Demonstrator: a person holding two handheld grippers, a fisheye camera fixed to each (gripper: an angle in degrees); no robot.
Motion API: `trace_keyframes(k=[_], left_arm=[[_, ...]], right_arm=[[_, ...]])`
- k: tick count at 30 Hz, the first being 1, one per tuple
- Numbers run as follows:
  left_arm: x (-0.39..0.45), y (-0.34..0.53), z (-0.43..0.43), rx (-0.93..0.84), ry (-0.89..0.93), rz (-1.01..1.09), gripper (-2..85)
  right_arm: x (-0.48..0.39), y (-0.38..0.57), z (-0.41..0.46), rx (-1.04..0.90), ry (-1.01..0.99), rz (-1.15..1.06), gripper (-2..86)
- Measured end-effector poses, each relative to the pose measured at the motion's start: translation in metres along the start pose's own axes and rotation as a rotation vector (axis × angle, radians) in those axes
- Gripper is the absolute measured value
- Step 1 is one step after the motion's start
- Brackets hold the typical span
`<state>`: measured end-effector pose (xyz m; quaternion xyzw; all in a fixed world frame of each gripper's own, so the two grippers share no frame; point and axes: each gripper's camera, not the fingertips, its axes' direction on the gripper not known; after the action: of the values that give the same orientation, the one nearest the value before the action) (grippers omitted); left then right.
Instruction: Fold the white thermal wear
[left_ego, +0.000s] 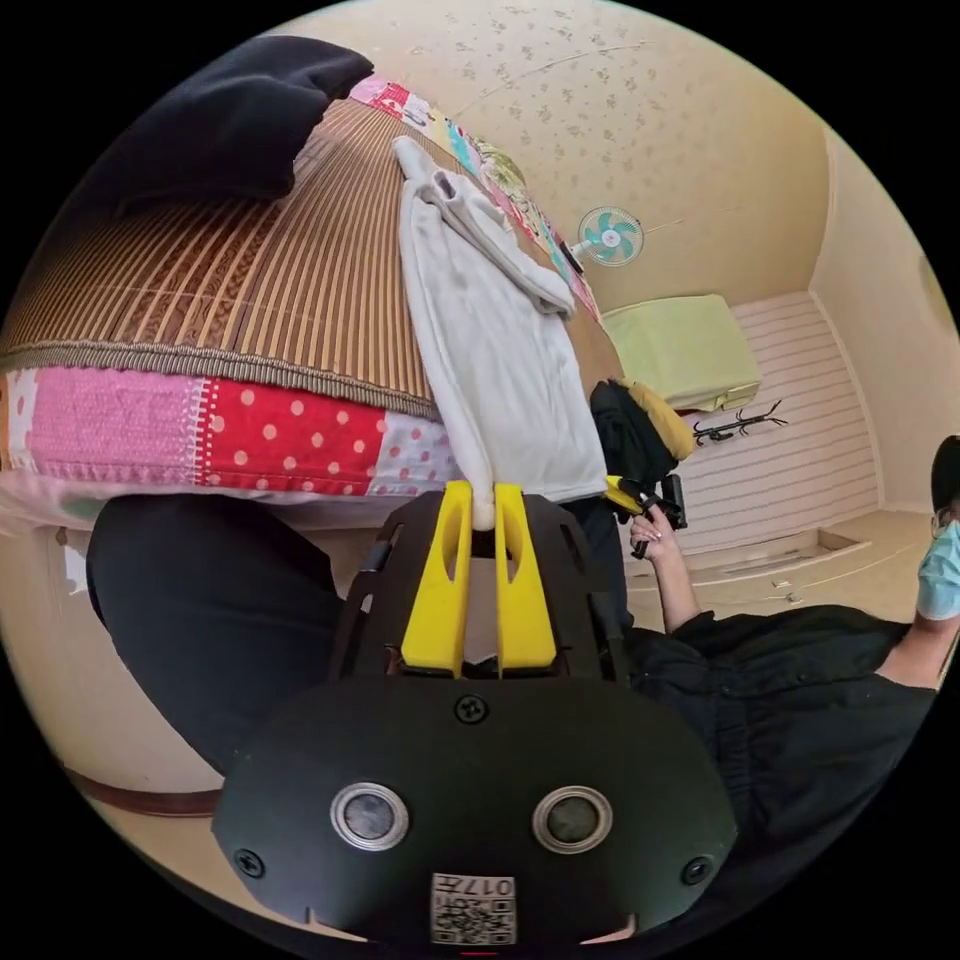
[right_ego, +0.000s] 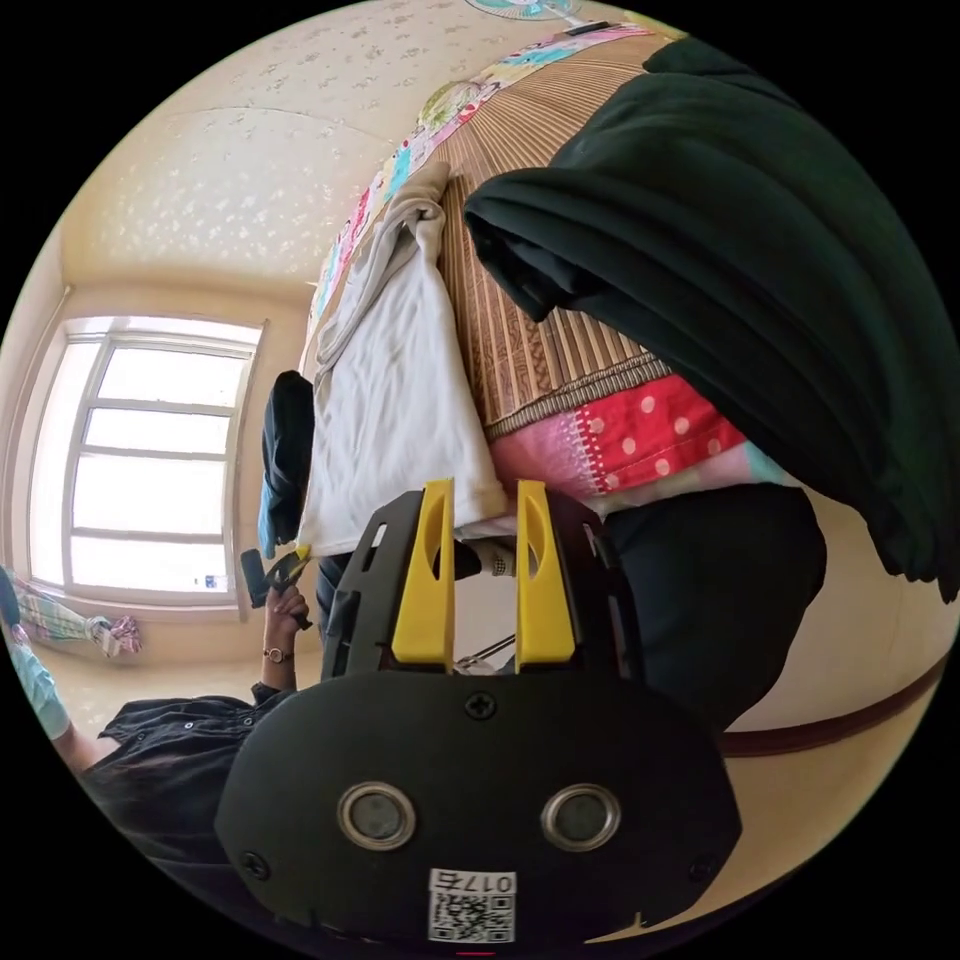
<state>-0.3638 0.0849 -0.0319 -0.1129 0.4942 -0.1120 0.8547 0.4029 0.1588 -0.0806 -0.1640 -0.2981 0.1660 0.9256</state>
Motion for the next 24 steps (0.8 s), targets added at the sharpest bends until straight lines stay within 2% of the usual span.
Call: trace_keyframes(k=[3, 7, 10, 14, 17, 21, 24], left_arm=[[0.017, -0.003, -0.018, 0.057, 0.105, 0.109, 3.9], [0.049, -0.012, -0.051, 0.114, 0.28, 0.242, 4.2], [0.078, -0.003, -0.089, 0.211, 0.437, 0.333, 4.2], [0.109, 0.02, -0.123, 0.28, 0.564, 0.406, 4.2], [0.104, 0.019, -0.114, 0.247, 0.612, 0.246, 4.2], [0.086, -0.02, -0.066, 0.249, 0.389, 0.044, 4.2], [0.068, -0.067, -0.029, 0.336, 0.258, -0.093, 4.2]], right_arm=[[-0.01, 0.006, -0.013, 0.049, -0.137, -0.086, 4.7], [-0.042, 0.029, -0.082, 0.288, -0.575, -0.303, 3.5], [-0.092, 0.049, -0.136, 0.332, -0.664, -0.46, 3.3], [-0.159, 0.09, -0.195, 0.39, -0.559, -0.656, 3.2], [-0.192, 0.1, -0.208, 0.409, -0.399, -0.672, 3.0], [-0.204, 0.029, -0.154, 0.295, -0.136, -0.472, 3.0], [-0.205, -0.045, -0.107, 0.294, -0.078, -0.372, 3.3]])
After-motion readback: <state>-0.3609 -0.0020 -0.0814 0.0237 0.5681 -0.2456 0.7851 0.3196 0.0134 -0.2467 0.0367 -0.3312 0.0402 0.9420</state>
